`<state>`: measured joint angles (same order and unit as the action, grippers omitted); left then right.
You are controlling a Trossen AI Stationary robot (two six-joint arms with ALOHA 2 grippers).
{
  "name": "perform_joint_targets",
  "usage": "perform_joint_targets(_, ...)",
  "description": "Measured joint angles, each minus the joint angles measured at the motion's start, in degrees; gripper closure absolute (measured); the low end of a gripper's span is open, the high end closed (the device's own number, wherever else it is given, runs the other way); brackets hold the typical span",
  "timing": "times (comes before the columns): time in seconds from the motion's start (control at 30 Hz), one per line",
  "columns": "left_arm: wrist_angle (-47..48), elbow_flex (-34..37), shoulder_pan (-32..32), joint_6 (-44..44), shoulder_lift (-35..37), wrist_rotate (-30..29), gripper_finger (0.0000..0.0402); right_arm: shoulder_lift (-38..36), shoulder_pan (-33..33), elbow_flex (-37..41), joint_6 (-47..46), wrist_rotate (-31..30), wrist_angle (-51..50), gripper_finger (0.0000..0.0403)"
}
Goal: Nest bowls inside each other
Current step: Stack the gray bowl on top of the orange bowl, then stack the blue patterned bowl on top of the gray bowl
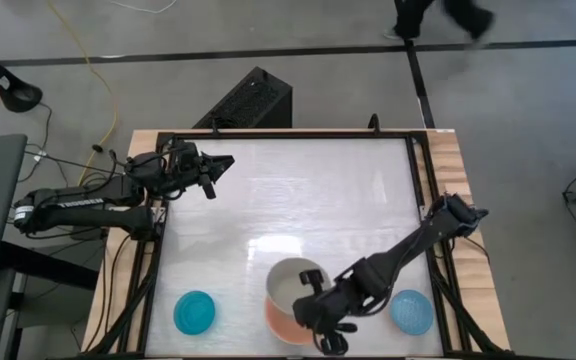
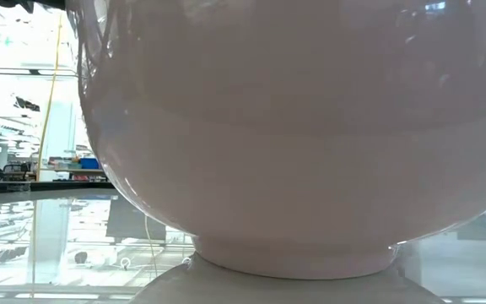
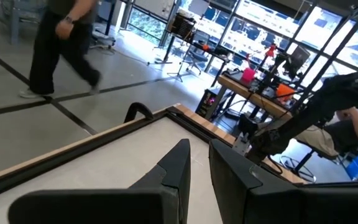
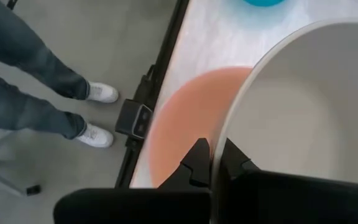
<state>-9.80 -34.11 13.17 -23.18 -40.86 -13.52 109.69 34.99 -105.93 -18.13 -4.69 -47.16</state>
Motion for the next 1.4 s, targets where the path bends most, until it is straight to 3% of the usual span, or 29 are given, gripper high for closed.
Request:
perform_joint_targets(0.5, 0.09, 0.0, 0.0, 0.02, -0.01, 0.02, 0.0354, 3.84, 2.99, -2.81, -4.27, -0.95, 1.22, 0.0403)
perform_joint_targets(0.83, 0.07, 0.0, 0.0, 0.13, -0.01, 0.22, 0.0354, 13.32, 4.11, -2.73, -4.46, 0.0, 1.38, 0.0396)
perform_joint_targets(1.27, 0.13, 0.0, 0.0, -0.08, -0.01, 1.74, 0.0354, 9.14, 2.9, -2.47, -10.55, -6.11, 4.0, 0.0235)
perform_joint_targets(1.4, 0.13, 0.0, 0.0, -0.14, -0.01, 2.75, 0.0354, 6.96, 3.01, -2.47, -12.88, -6.16, 4.04, 0.0207)
